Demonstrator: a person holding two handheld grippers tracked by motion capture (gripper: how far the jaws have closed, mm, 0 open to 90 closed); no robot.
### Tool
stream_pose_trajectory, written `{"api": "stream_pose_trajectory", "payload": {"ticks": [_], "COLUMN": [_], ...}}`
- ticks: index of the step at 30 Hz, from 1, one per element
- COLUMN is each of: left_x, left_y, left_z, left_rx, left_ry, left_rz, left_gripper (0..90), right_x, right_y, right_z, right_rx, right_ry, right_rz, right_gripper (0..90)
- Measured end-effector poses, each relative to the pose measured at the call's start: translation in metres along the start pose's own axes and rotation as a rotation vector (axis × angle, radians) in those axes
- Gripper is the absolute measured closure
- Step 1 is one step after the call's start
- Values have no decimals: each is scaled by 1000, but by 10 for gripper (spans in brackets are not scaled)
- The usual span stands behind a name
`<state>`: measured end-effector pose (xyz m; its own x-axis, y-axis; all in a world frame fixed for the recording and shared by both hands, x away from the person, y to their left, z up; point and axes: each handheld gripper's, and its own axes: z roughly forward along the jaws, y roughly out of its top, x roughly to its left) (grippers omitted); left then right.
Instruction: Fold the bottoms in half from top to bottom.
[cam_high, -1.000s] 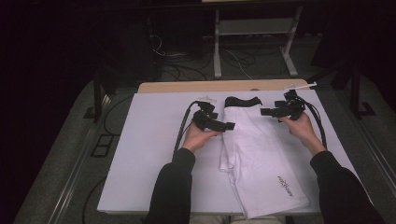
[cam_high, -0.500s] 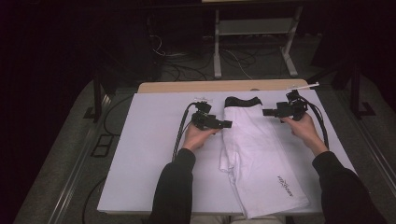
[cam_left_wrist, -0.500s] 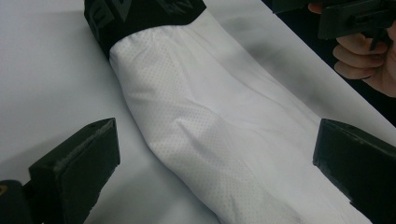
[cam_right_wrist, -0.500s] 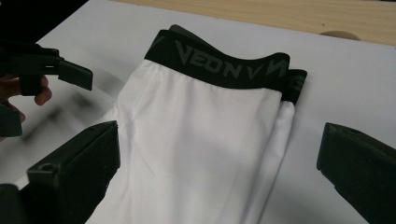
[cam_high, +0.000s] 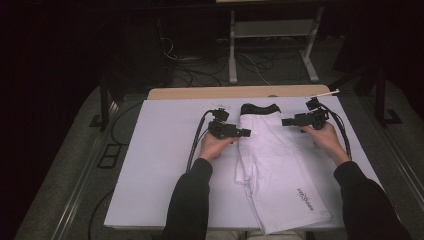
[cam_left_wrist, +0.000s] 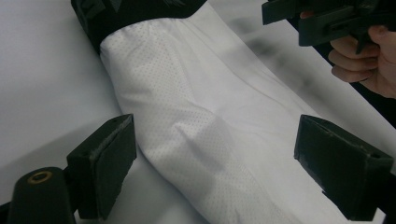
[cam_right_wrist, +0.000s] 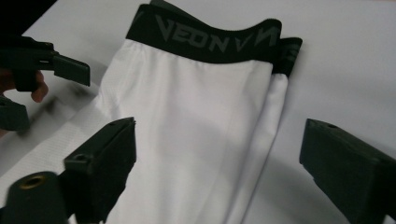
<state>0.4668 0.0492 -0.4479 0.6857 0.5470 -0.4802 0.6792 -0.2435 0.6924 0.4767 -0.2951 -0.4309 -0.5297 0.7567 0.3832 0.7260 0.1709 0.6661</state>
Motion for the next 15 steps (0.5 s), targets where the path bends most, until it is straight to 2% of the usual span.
{"api": "stream_pose_trajectory", "payload": {"ticks": [7,11,13,15], "left_x": [4,6,7,8], "left_y": [3,3,2,1], "left_z": [8,12,14,15], "left_rx": [18,19,22,22], "left_ry": [14,20,24,28], "left_rz": [-14,-18,-13,-19], "left_gripper": [134,145,156,161], "right_x": [-6,-10,-11,-12], "right_y": [0,1,3,5], "right_z": [7,13,16,18], "right_rx": [32,62,79,88], "right_ry": [6,-9,-35,-30], "right_rz": [26,22,11,14], "right_gripper": [201,241,255,271]}}
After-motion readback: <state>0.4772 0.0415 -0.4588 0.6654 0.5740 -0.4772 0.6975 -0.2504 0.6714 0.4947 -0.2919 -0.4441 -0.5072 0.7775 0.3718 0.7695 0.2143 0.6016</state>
